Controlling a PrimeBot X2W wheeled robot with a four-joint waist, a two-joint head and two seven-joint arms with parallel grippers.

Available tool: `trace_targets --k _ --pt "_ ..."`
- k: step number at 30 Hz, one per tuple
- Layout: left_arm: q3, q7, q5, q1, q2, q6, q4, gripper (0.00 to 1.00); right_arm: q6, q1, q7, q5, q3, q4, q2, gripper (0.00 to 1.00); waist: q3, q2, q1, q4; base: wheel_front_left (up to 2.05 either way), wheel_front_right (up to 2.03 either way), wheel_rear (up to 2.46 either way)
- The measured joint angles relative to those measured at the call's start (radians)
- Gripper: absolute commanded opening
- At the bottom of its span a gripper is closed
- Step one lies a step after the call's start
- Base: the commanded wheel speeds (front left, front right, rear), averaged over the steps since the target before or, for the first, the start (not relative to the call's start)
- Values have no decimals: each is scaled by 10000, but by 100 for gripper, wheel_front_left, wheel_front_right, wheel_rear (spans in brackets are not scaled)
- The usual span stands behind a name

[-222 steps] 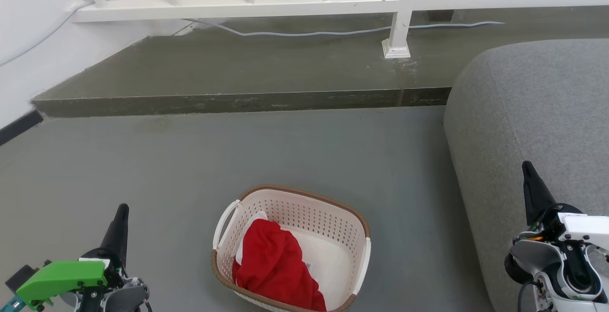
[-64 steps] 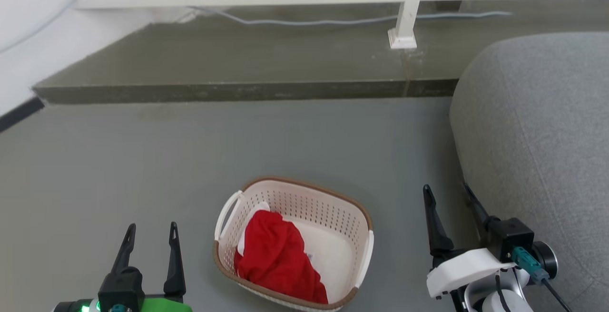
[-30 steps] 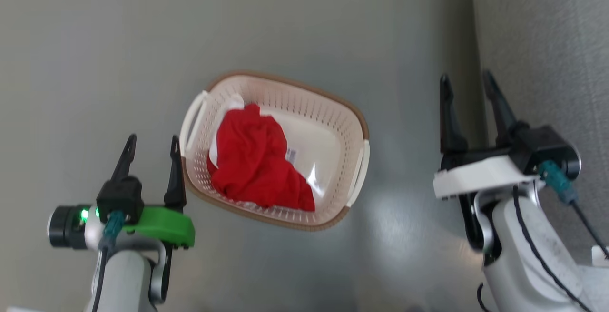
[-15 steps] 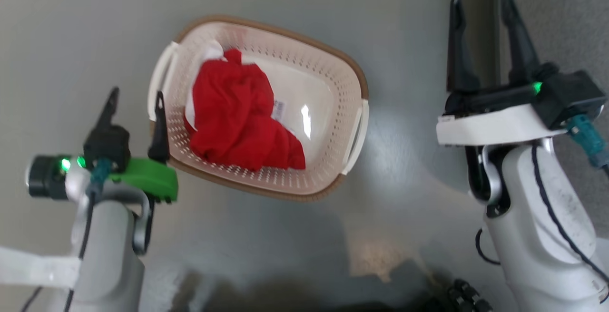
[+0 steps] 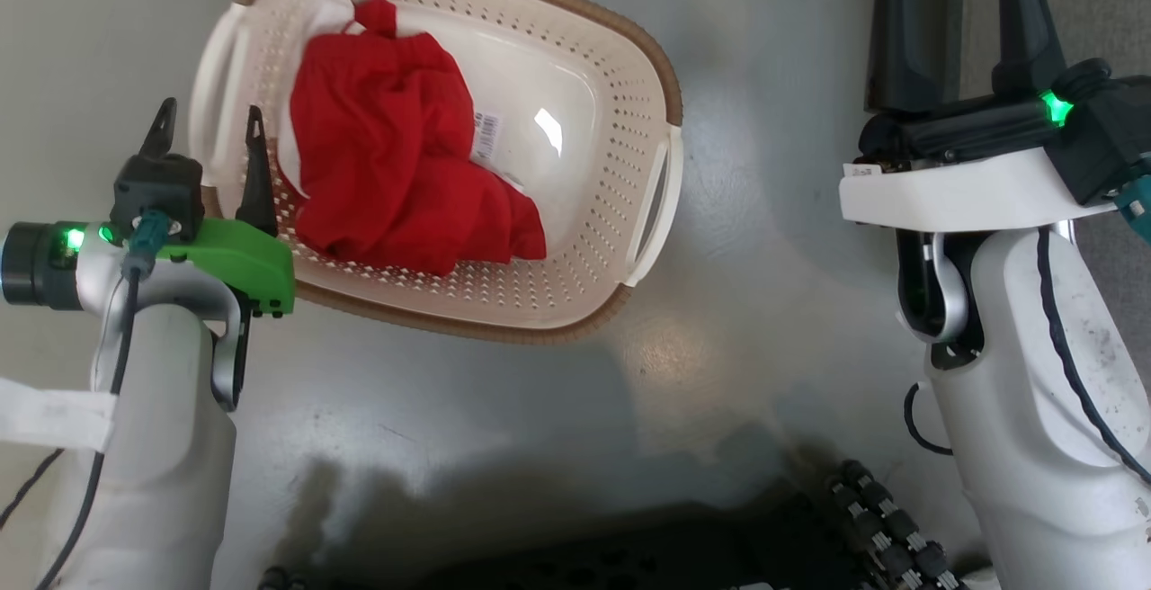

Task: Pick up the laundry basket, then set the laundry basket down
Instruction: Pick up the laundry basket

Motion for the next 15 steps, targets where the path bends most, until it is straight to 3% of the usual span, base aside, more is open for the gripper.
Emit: trace_targets --k 15 --pt "464 -105 -31 -960 180 192 1191 100 -2 -128 0 15 -84 -23 0 100 571 0 0 -238 0 0 0"
